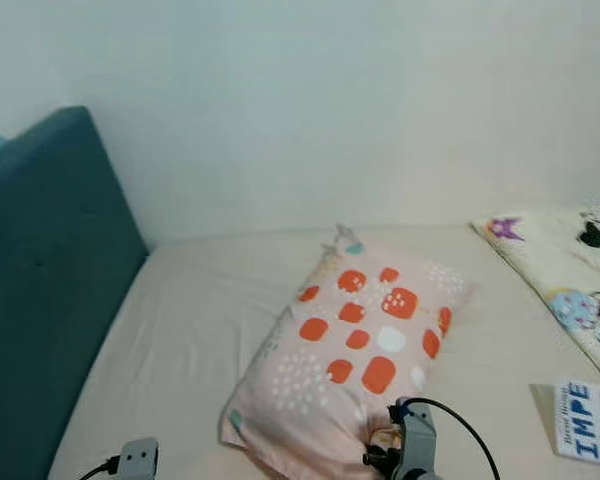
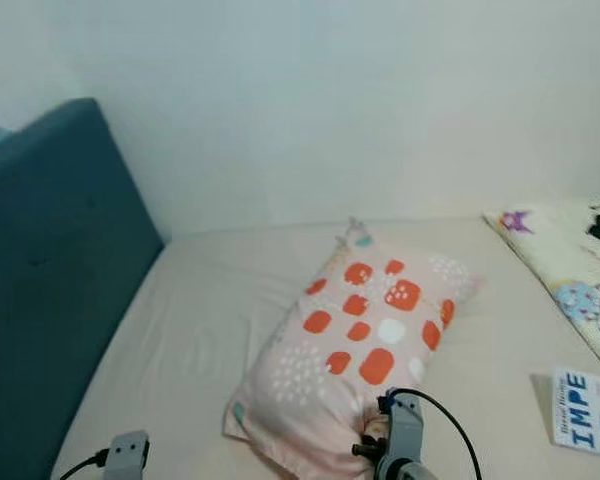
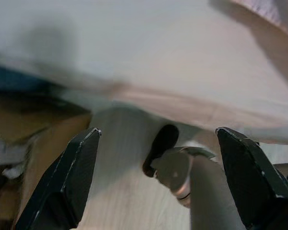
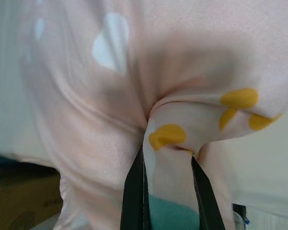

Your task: Clean up the room

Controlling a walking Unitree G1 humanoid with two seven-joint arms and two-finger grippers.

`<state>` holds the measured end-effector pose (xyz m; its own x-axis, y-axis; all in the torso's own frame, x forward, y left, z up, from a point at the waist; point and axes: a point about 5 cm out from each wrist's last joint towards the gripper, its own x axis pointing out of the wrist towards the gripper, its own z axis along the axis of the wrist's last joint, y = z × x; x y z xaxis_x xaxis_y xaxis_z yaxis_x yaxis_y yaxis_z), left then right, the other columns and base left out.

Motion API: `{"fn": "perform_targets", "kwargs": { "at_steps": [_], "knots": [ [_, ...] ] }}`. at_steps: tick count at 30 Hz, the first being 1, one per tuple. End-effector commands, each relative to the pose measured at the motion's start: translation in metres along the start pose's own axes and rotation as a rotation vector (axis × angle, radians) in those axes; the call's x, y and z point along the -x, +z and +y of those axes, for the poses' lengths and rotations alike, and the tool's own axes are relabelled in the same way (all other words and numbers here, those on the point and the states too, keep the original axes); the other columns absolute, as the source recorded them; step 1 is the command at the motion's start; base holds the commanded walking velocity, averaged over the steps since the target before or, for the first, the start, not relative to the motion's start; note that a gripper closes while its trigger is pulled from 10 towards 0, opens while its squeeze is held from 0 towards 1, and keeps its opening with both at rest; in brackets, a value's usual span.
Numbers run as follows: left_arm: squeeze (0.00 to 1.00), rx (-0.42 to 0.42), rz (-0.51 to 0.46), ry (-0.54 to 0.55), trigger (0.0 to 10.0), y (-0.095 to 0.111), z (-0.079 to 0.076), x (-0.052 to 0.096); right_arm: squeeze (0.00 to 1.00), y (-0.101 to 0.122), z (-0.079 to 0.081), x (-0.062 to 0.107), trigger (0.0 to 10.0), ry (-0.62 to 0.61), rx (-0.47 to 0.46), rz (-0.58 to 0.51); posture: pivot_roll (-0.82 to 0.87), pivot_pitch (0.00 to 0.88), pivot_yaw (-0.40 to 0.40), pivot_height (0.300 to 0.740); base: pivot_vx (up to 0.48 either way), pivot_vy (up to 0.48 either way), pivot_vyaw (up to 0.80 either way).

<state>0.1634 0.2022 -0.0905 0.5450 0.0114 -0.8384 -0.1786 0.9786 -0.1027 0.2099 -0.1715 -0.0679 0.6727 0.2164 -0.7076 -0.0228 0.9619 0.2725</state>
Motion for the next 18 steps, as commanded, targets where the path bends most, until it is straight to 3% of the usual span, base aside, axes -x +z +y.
{"fn": "perform_targets", "kwargs": {
  "at_steps": [1,18],
  "knots": [
    [0.00,-0.020,-0.006,0.004,10.0,0.001,0.004,0.001,0.00,-0.013,0.008,0.000,10.0,0.024,-0.015,0.053,-0.05,0.000,0.010,0.740,0.000,0.000,0.76],
    [0.00,-0.034,0.005,-0.003,10.0,-0.002,0.003,0.001,0.00,0.008,0.014,-0.006,10.0,0.055,-0.015,-0.021,-0.05,0.000,0.012,0.740,0.000,0.000,0.76]
  ]
}}
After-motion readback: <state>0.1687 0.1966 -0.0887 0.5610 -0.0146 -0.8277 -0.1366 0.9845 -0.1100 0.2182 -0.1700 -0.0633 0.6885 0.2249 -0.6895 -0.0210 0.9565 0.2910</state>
